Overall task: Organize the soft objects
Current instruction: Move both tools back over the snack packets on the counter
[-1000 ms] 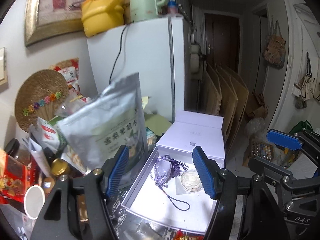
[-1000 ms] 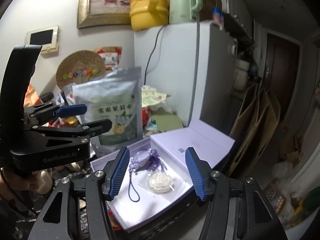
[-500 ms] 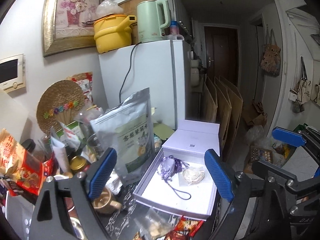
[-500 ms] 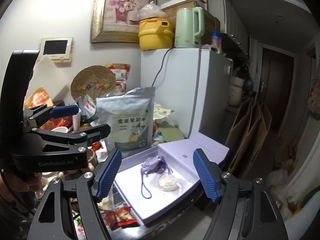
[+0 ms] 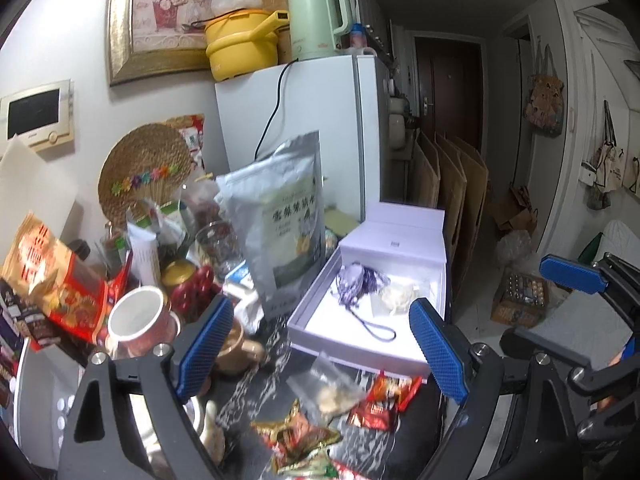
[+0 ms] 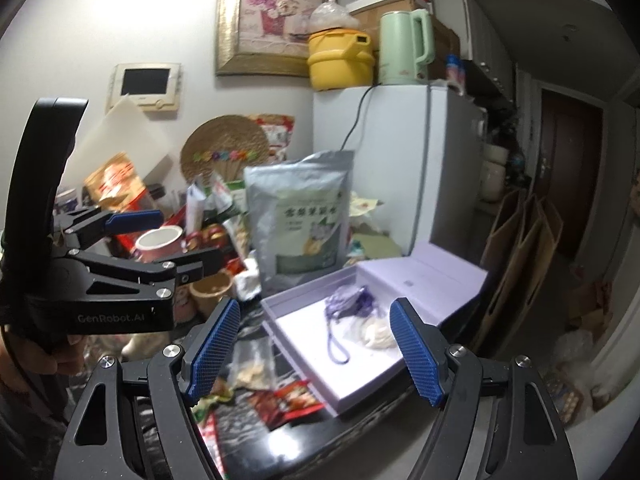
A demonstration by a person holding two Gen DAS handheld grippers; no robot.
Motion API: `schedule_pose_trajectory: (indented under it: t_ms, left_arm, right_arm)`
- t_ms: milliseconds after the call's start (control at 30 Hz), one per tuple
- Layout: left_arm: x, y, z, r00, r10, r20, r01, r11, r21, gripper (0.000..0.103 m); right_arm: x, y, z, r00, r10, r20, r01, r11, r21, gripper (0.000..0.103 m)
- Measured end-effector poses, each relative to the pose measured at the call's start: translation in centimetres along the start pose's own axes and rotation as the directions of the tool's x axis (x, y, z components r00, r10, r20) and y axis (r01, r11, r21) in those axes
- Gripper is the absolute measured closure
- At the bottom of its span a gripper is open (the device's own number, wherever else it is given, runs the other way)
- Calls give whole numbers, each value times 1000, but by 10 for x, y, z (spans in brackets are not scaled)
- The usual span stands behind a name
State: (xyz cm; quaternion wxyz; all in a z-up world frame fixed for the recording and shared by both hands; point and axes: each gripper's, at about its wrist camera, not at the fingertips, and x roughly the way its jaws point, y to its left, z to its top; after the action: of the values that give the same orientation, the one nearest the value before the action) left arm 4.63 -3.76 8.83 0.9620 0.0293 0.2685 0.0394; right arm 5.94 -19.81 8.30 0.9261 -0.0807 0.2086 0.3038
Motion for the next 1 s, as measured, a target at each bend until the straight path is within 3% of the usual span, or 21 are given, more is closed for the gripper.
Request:
schedule_pose_trajectory:
  t_ms: [433, 800, 1000]
  left_arm:
    - [-11, 10, -64, 993, -34, -113, 30, 999, -37, 13]
    - [2, 23, -116, 978, -62, -199, 42, 993, -107, 13]
    - [19, 32, -142, 963, -75, -259, 37, 988, -148, 13]
  right_arm:
    - [9, 36, -53, 990, 90, -112, -93, 995, -26, 25]
    - [31, 59, -101, 951, 190, -245, -197, 980, -8, 25]
    - [46, 64, -122, 937, 195, -288, -200, 980, 13, 25]
